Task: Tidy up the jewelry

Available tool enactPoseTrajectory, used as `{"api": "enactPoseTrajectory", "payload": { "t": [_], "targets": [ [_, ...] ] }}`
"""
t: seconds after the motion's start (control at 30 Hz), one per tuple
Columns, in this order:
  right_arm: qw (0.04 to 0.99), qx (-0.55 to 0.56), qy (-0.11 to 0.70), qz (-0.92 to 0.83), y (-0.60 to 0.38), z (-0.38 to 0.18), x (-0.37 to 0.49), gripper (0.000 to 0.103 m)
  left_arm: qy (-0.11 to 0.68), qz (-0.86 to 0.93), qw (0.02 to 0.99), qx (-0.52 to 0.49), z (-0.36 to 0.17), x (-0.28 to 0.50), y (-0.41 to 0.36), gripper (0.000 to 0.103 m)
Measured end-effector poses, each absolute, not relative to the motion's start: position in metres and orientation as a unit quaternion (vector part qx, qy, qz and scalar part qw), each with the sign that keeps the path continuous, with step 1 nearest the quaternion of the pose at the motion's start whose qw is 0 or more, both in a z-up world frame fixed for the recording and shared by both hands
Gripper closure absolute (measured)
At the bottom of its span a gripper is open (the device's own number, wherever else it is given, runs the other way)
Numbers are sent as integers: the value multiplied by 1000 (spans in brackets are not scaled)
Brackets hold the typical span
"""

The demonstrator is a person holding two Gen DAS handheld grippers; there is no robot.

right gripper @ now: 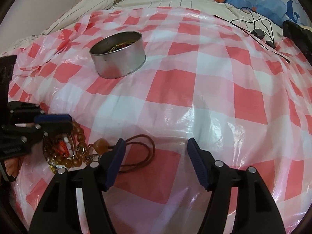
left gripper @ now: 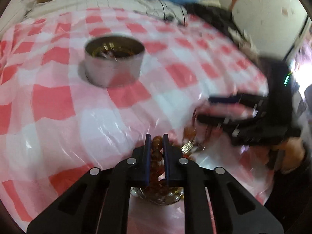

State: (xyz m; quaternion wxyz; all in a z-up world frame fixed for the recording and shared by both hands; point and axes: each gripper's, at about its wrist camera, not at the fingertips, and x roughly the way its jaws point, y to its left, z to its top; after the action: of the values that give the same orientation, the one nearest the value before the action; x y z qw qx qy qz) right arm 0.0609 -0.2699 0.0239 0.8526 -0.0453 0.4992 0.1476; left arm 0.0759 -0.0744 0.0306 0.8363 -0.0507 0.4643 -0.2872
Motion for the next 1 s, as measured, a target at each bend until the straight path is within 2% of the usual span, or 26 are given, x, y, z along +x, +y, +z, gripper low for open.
{"api": "enactPoseTrajectory", "payload": {
  "t": [0.17,0.4,0.43,0.47,0.57,0.63,0.67,0.7,1.0],
  "targets": [
    [851,-44,499,157,-268,24,61,39,424,-242,862,-140,47,84,-32,93],
    [848,-63,498,168,-260,21,57,42,460,-189,854,-152,31,98,-20,92],
    [848,-63,497,173,-259,21,56,54,465,-188,853,-147,30,99,-22,90],
    [847,-58,497,179,-258,21,56,72,471,-192,849,-144,28,100,-23,85],
    [846,-51,497,188,-258,21,55,95,480,-194,844,-141,20,101,-27,75],
    [847,-42,493,193,-259,23,55,96,478,-192,847,-132,20,100,-29,76],
    [850,-30,488,196,-261,26,54,97,473,-193,849,-132,21,99,-28,87],
    [852,-17,484,200,-264,29,55,98,470,-196,850,-132,23,98,-27,93],
    [863,42,459,210,-278,46,58,98,385,-274,851,-229,55,87,-9,92]
  ]
}}
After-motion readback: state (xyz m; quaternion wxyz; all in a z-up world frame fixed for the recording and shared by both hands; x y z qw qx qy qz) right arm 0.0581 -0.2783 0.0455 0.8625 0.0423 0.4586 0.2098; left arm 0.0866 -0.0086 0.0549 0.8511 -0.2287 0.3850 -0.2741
